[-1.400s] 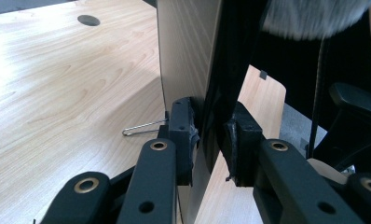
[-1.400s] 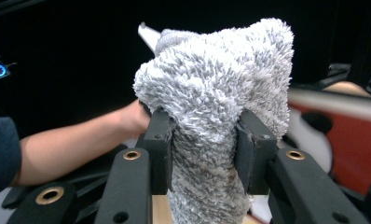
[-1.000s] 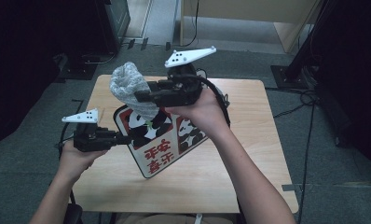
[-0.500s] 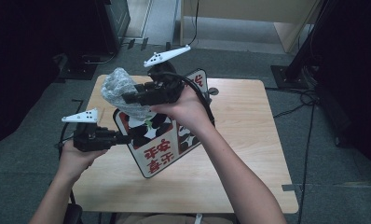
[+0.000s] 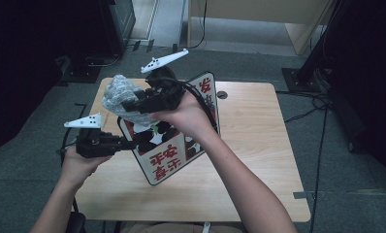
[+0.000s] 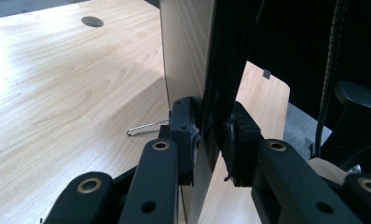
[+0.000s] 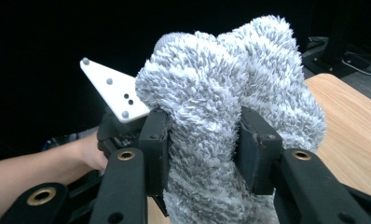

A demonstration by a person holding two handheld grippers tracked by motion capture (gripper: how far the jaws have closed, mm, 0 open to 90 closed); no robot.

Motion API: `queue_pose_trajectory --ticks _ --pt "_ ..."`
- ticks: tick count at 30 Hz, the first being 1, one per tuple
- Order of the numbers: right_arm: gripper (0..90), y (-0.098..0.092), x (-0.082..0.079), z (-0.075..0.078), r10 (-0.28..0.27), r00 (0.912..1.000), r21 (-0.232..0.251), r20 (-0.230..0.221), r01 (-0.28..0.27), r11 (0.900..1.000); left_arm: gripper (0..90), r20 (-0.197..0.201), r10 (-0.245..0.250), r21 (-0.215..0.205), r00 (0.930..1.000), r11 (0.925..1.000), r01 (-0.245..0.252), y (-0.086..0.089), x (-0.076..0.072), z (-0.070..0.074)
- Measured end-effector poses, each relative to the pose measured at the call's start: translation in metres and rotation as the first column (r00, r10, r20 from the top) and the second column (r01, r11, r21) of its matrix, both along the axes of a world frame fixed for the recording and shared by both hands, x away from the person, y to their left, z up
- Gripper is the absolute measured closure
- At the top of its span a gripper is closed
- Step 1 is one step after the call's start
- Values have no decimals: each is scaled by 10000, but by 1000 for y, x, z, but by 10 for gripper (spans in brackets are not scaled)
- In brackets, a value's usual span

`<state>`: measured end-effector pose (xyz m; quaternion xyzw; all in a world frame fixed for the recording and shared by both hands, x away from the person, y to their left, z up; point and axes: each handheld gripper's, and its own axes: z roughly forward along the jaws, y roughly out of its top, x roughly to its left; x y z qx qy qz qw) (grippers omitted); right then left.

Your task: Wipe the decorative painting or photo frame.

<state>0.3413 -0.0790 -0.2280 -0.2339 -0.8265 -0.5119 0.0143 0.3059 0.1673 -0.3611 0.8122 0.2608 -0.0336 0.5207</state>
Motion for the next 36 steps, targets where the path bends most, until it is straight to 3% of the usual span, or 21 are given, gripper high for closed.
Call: queue_pose_trajectory --ticks 20,25,36 --pt "637 -14 5 1 -272 9995 -156 143 274 9995 768 32 44 6 10000 10000 -44 0 -1 0" --pt "643 -22 9 0 -410 9991 15 -138 410 9992 768 44 35 -26 10000 10000 -35 0 -1 0" --pt "642 -38 16 1 -566 9983 128 -166 568 9983 767 -20 31 -157 10000 9999 -31 1 -1 -1"
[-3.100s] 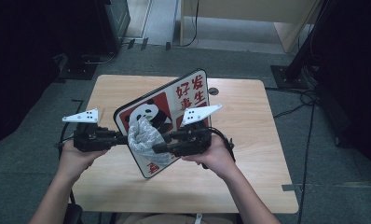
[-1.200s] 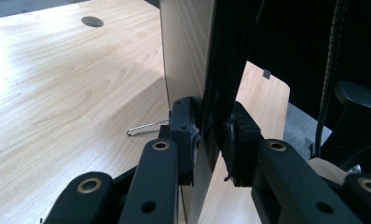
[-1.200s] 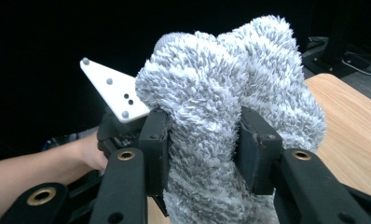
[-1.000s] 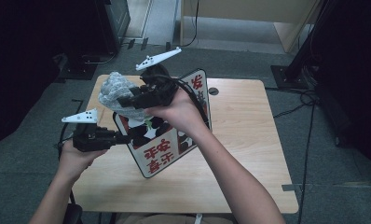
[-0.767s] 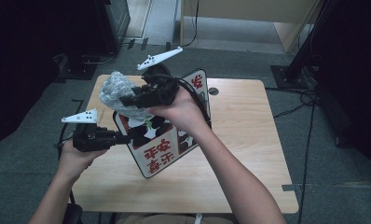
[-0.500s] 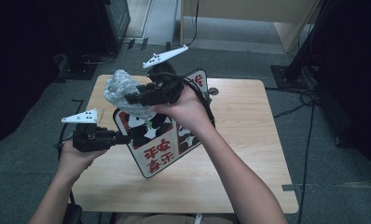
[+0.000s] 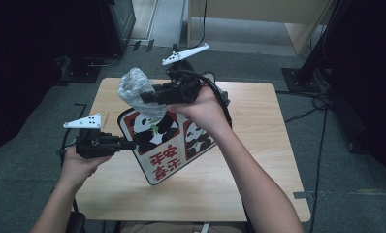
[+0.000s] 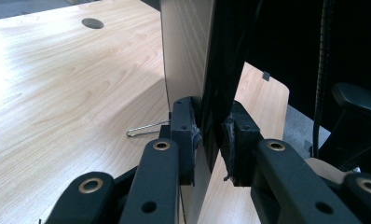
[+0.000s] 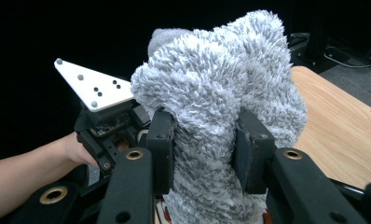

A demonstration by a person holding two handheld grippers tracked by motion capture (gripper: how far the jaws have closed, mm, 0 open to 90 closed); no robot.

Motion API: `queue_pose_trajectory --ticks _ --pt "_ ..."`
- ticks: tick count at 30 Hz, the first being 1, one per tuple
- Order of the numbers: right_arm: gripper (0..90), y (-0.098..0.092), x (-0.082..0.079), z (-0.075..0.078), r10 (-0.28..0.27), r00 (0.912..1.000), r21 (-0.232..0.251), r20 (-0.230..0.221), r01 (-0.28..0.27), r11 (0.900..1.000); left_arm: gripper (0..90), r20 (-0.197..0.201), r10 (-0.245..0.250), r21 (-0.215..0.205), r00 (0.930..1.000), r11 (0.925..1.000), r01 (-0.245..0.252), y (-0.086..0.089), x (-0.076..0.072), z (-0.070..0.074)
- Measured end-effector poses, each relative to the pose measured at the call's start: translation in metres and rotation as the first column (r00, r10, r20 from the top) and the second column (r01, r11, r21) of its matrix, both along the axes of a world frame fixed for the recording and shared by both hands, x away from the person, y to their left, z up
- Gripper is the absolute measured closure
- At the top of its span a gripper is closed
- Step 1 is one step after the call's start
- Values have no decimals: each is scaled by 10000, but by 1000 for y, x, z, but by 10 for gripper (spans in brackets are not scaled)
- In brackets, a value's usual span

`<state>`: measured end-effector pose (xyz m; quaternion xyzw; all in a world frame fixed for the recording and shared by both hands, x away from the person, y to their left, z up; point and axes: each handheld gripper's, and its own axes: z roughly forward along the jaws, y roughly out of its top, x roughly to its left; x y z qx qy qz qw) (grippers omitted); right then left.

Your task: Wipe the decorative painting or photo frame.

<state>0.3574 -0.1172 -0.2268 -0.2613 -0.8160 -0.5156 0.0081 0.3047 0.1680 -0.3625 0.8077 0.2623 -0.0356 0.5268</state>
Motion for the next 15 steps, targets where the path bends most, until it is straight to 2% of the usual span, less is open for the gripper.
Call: queue_pose_trajectory --ticks 10,15 --pt "640 -19 8 4 -292 9994 -91 -203 290 9995 766 20 -58 -29 10000 10000 58 0 1 0" --pt "639 -23 13 6 -297 9991 -163 -300 293 9994 765 17 -55 -34 10000 10000 55 0 1 0"
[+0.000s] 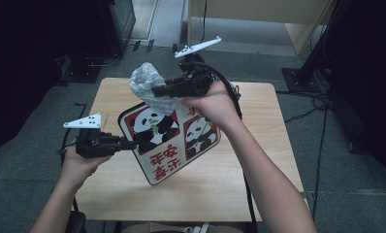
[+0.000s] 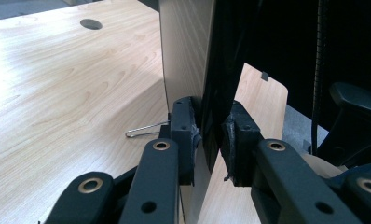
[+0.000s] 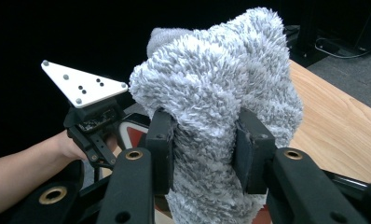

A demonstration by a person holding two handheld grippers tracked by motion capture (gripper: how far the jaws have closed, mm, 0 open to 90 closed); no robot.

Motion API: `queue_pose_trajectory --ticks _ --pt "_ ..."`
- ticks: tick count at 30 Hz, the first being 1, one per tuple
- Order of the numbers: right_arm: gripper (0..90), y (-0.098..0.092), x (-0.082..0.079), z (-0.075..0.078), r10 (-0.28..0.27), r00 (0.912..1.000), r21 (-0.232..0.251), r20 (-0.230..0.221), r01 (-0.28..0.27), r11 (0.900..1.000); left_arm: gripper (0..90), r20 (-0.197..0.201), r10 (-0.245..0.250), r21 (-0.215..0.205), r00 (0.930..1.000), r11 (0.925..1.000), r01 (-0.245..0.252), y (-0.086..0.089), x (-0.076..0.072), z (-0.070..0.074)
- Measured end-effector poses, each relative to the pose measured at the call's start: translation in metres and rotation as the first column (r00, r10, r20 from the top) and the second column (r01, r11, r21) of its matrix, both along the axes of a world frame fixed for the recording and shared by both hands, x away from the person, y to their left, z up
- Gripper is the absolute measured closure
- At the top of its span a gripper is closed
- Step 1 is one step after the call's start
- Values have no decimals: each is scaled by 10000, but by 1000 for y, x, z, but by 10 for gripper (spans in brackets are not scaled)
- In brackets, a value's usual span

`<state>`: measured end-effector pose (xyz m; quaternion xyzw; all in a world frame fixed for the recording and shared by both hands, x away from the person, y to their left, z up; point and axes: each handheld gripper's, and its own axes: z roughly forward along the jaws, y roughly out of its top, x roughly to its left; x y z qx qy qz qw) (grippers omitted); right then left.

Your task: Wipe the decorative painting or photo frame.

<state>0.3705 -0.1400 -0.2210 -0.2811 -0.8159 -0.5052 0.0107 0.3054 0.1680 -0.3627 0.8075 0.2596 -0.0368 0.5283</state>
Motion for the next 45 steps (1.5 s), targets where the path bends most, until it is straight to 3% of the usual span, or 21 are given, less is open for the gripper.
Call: queue_pose_trajectory --ticks 10,19,28,31,42,45 --pt "635 -5 6 2 -31 10000 -70 -36 31 10000 765 -55 -11 -51 10000 10000 10 1 0 -1" --pt "654 -12 5 1 -193 9996 -278 218 199 9994 764 -44 -46 -101 10000 9999 45 1 1 -1" --pt "652 -22 10 0 -527 9986 13 6 526 9986 765 -50 8 -74 10000 10000 -8 1 0 -1" --pt "644 -25 11 -1 -581 9980 -8 237 582 9983 765 -54 -3 -84 10000 10000 2 1 0 -1" --pt "646 -38 25 -5 -608 9976 611 -343 628 9962 766 -55 -79 -83 10000 9999 78 2 2 -2" --pt "647 -40 24 -4 -640 9976 582 -268 654 9962 766 -69 -109 -117 9999 9999 108 2 3 -2"
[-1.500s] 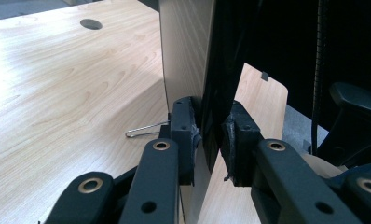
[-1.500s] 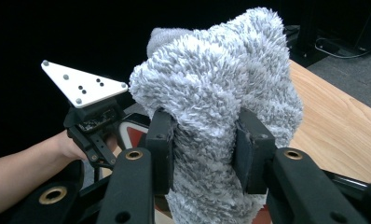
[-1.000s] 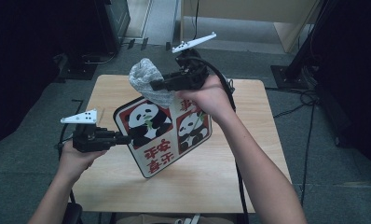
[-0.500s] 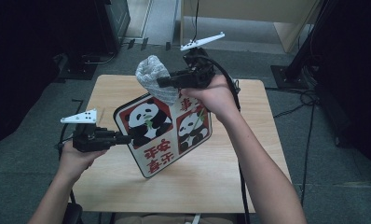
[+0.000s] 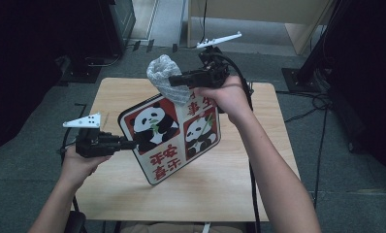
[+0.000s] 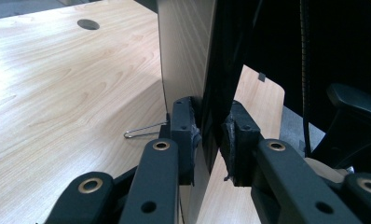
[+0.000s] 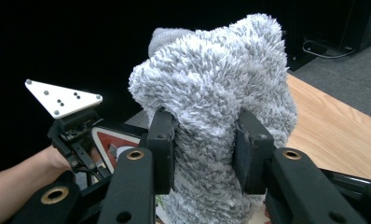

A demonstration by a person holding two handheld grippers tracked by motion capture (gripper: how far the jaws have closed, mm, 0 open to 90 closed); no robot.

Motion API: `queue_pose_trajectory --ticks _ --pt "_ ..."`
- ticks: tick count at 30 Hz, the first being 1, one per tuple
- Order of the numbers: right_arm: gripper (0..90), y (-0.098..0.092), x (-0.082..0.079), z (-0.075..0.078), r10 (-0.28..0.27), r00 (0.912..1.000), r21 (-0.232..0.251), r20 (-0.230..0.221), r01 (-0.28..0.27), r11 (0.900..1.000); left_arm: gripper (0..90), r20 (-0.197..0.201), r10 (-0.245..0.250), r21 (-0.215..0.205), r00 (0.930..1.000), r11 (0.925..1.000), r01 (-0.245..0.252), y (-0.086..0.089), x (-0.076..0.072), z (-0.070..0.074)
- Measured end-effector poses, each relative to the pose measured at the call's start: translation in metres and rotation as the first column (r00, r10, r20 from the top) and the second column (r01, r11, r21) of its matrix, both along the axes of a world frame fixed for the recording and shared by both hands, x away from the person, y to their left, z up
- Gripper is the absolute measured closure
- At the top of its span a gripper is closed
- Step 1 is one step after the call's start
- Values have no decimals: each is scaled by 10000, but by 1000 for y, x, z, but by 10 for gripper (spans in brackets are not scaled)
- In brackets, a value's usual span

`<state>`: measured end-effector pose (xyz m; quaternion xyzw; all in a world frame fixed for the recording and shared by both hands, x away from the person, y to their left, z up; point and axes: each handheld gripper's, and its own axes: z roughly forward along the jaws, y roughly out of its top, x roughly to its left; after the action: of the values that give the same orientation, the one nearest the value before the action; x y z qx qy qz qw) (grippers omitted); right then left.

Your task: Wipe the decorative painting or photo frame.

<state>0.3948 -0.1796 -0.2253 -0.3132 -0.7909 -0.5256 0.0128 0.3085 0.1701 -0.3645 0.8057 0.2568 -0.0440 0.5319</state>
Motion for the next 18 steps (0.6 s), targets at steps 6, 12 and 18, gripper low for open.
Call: queue_pose_trajectory --ticks 6,12,18 --pt "646 -6 0 4 -306 9995 -323 79 309 9990 766 16 16 26 10000 10000 -16 0 -1 0" --pt "647 -12 5 3 -546 9985 -279 96 548 9981 766 22 15 63 10000 10000 -16 0 -1 0" --pt "648 -14 6 5 -694 9975 -464 115 698 9965 766 -16 16 35 10000 10000 -16 0 -1 0"
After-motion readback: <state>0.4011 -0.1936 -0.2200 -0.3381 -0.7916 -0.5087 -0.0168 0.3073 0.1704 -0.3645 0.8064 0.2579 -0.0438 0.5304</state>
